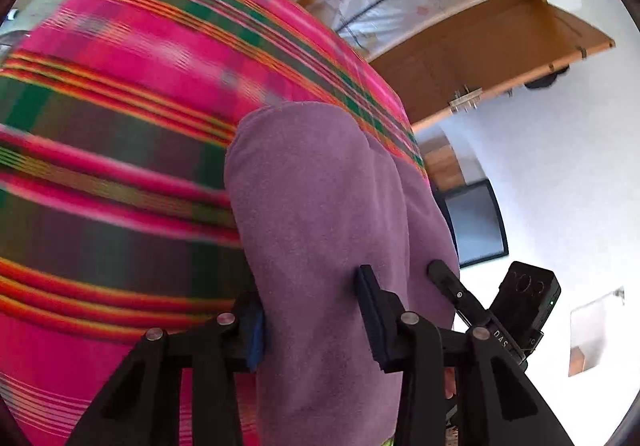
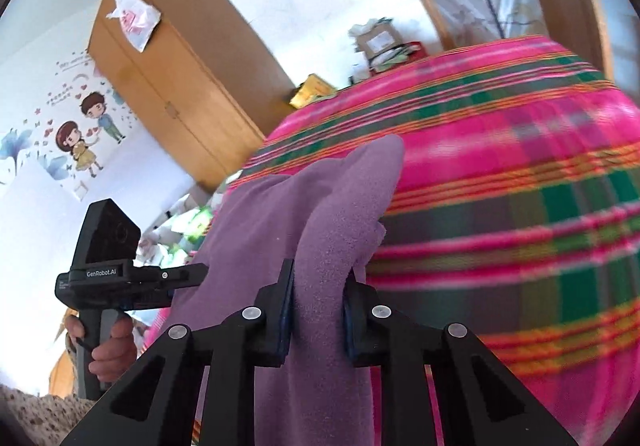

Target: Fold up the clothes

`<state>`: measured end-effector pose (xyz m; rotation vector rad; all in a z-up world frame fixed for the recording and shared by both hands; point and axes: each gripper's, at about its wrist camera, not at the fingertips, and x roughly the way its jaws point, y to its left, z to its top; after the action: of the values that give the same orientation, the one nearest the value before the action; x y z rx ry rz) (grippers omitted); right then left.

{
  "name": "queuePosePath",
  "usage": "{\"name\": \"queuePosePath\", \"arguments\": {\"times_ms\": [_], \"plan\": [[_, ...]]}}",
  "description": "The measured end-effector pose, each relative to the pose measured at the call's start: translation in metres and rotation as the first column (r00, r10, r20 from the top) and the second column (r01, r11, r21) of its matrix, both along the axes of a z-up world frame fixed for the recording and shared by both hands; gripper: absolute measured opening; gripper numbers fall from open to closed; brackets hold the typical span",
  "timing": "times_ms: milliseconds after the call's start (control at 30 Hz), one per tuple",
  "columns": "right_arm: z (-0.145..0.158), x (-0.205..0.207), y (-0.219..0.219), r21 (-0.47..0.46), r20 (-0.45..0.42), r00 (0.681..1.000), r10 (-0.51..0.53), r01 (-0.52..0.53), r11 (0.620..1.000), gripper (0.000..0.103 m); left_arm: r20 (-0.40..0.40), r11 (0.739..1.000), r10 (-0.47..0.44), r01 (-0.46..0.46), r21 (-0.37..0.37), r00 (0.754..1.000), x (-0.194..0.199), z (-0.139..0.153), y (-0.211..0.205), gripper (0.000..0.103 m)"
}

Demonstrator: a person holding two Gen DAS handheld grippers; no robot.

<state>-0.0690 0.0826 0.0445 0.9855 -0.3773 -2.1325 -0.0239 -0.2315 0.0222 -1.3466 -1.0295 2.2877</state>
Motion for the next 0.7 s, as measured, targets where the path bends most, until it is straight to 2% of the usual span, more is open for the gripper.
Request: {"name": "queuePosePath", "arguments": {"times_ms": [367,500,700], "plan": [[-0.001,-0.043,-0.12,-0.019,-0.016,0.993,0.114,-0.114,0.993,0.02,0.0,0.985,0.164,-0.164,-0.045,0.986,-0.009,0.004,-0.104,0.041],[-0.01,-0.059,-0.163,0.004,0.0,0.99,0.141,-0.141,0.99,0.02,0.018,0.977,0.204,-0.202,-0.071,0.979,-0.014,-0.003,-0.13,0.041],[-0.025,-0.067,-0.202,0.083,0.008,0.989,0.151,-0.151,0.985,0.021,0.057,0.971,0.224,-0.217,-0.103,0.973,-0.019,-0.025,-0.15,0.043]]}}
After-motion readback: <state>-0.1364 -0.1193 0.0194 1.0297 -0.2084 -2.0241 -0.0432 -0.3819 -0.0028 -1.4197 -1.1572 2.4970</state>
